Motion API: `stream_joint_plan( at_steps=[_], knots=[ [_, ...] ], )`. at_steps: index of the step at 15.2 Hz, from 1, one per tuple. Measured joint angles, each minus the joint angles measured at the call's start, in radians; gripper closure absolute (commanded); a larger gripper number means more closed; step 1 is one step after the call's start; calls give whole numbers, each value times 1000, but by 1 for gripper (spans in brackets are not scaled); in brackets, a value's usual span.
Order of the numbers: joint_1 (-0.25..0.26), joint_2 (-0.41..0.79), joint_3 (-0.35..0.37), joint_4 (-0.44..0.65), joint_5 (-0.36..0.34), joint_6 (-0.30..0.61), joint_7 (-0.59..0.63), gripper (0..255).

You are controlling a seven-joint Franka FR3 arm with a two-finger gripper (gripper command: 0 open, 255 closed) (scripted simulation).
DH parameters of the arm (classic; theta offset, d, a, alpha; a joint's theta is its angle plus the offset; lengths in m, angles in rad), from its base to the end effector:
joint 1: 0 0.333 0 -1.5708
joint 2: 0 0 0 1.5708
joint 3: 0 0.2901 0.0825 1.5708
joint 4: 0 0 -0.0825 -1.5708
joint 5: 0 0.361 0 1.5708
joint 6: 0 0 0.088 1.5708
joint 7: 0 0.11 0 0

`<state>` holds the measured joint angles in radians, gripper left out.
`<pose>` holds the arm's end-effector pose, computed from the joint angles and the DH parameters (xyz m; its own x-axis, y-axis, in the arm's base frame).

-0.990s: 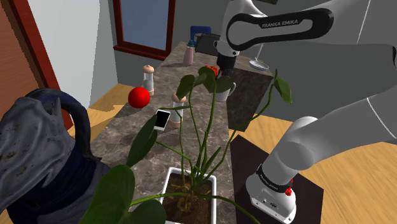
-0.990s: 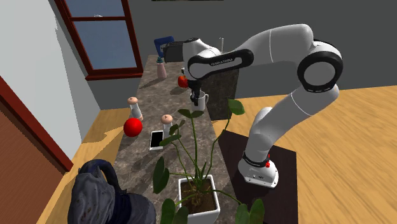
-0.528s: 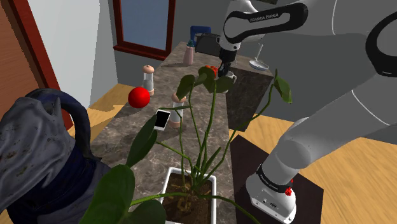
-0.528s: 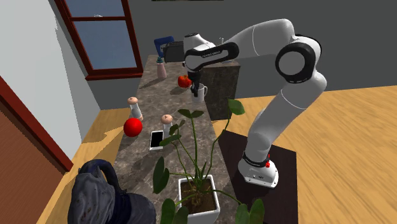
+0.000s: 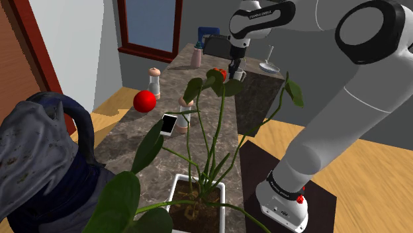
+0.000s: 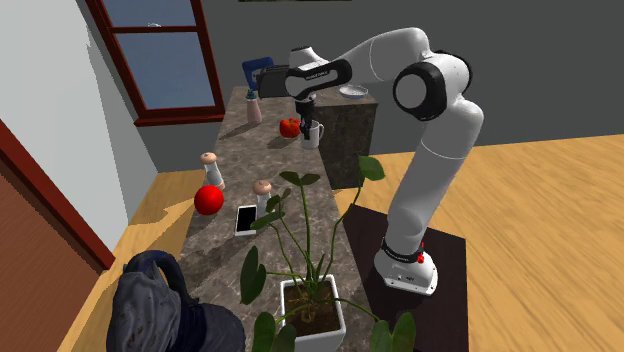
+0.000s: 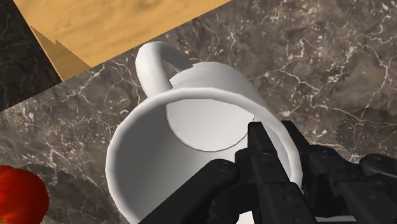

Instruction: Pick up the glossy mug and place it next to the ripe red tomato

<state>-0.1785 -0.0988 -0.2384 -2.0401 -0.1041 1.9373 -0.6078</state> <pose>0.4604 -0.2147 0.4644 0.9729 0.2261 -0.0483 0.2287 -0.9719 0.0560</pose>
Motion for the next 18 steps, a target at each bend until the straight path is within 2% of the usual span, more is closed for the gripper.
stream_joint_plan(
  at_steps=[10, 14, 17, 18],
  knots=[
    [-101, 356, -76, 434, 108, -78, -206, 255],
    [-167, 528, -83, 680, 163, -156, -271, 255],
    [-243, 705, -77, 954, 209, -253, -314, 255],
    [-254, 731, -76, 991, 214, -265, -319, 255]
  ],
)
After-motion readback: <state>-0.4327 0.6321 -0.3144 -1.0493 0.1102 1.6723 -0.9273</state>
